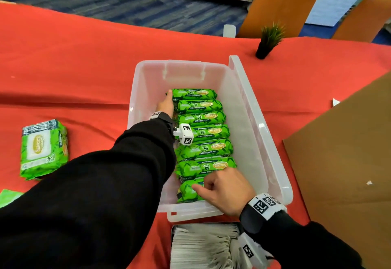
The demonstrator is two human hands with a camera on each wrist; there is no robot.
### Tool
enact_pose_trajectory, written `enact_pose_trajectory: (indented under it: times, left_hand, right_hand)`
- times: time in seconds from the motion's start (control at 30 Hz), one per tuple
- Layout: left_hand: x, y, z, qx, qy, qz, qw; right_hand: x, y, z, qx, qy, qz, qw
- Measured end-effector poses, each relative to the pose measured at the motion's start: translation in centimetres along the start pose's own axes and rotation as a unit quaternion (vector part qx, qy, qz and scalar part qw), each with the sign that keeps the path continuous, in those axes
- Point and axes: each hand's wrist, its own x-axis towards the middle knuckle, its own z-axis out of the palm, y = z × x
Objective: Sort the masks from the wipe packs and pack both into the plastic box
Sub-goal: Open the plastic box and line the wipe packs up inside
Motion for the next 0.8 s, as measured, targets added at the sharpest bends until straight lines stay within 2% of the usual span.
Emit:
enact_pose_trajectory:
  times: [0.07, 0.13, 0.27, 0.33, 0.4, 0.47, 0.53, 0.6, 0.67, 0.73, 0.77, 0.8]
  left_hand:
    - [2.4, -1.6, 1.2, -0.032, -0.035, -0.014, 0.999]
    - [2.6, -2.2, 1.6, -0.054, -0.078, -0.016, 0.995]
    - [3.5, -2.7, 2.0, -0.033, -0.138, -0.012, 0.99]
    - [2.6, -2.2, 2.5, 0.003, -0.151, -0.007, 0.989]
    - [-1.2, -0.3, 2.4, 0.029, -0.162, 0.028, 0.986]
    - [-3.0, 0.6, 2.4, 0.033, -0.152, 0.048, 0.987]
    - [-2.3, -0.3, 2.6, 0.033, -0.101, 0.004, 0.994]
    - [1.0, -3.2, 3.0, 0.046, -0.125, -0.005, 0.991]
    - [0.8, -4.2, 2.8, 0.037, -0.156, 0.001, 0.987]
    - [-1.3, -3.2, 2.2, 0.006, -0.16, -0.003, 0.987]
    - [-2.5, -2.2, 2.0, 0.036, -0.129, 0.013, 0.991]
    - [-4.4, -0.6, 1.8, 0.098, -0.092, 0.061, 0.989]
  right_hand:
    - [0.1, 0.1, 0.1, 0.002, 0.005, 0.0, 1.0]
    - [0.1, 0.1, 0.1, 0.0, 0.008, 0.001, 1.0]
    - [0.2, -0.3, 0.3, 0.008, 0.016, 0.006, 1.0]
    - [0.2, -0.5, 0.4, 0.002, 0.014, 0.007, 1.0]
    - [0.3, -0.7, 0.3, -0.006, 0.009, 0.009, 1.0]
    - [0.3, -0.8, 0.1, -0.018, 0.001, 0.014, 1.0]
    - [0.4, -0.9, 0.0, -0.025, -0.003, 0.016, 1.0]
    - [0.5, -1.1, -0.1, -0.031, -0.003, 0.017, 0.999]
    - [0.5, -1.2, -0.3, -0.029, -0.003, 0.019, 0.999]
    - [0.4, -1.2, -0.4, -0.024, -0.004, 0.015, 1.0]
    - [0.3, -1.2, -0.5, -0.024, -0.004, 0.013, 1.0]
    - [0.3, -1.3, -0.7, -0.023, -0.002, 0.012, 1.0]
